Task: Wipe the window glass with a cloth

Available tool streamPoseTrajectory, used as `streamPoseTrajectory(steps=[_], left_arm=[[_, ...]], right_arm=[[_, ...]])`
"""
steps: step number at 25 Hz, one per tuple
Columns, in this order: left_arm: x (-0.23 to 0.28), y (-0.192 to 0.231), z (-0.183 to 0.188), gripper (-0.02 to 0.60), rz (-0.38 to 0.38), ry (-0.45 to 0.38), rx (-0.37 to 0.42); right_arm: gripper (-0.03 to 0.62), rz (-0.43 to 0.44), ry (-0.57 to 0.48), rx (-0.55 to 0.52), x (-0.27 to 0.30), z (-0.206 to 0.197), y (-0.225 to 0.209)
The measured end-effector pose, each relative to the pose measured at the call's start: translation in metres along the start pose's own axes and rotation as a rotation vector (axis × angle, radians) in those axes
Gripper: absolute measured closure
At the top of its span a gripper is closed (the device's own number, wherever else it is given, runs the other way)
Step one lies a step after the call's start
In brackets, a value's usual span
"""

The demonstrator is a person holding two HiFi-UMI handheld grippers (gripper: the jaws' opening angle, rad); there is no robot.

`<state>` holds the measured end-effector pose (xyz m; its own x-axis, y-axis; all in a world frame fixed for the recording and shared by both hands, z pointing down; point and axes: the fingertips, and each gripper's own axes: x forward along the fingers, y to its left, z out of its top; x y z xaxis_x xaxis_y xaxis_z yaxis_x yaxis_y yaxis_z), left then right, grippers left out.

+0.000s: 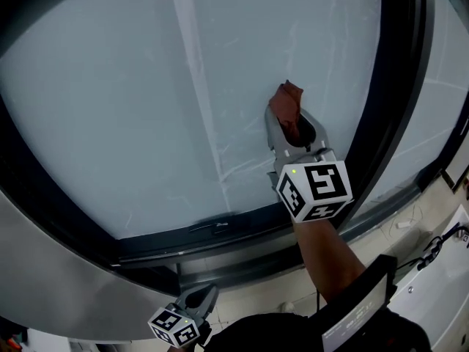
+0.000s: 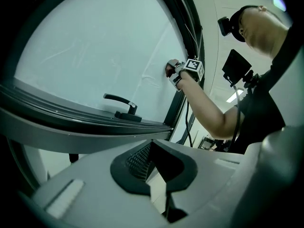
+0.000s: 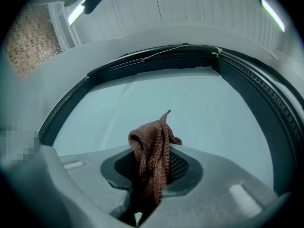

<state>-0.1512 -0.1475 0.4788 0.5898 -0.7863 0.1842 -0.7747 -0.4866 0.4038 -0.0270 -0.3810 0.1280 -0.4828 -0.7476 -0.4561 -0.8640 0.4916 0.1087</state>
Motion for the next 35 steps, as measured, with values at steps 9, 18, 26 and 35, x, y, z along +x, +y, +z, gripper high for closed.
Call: streamPoseTrajectory(steps=[9,18,26,35], left_arm=[[-0.026,0.013,-0.001,0.566,0.045,-0.016,-0.012],[-0.045,0.019,-0.005,0.566,0.057,-0.044,-0.028],[-0.064,0.022,-0.004,0.566,0.046,-0.048,-0.028],[-0.083,0.018,-0.012,0.566,-0.041,-0.035,-0.050]], right_arm=[[0.507,0.090,-0.013,-0.030,0.010,-0.001,0.061],[0.507,0.155,-0.002,-0.042,0.016,-0.004,0.103],[0.507,0.178,0.034,-0.052,0.019,-0.008,0.120],[0.507,0.254,0.096,0.046,-0.030,-0.004,0.129]])
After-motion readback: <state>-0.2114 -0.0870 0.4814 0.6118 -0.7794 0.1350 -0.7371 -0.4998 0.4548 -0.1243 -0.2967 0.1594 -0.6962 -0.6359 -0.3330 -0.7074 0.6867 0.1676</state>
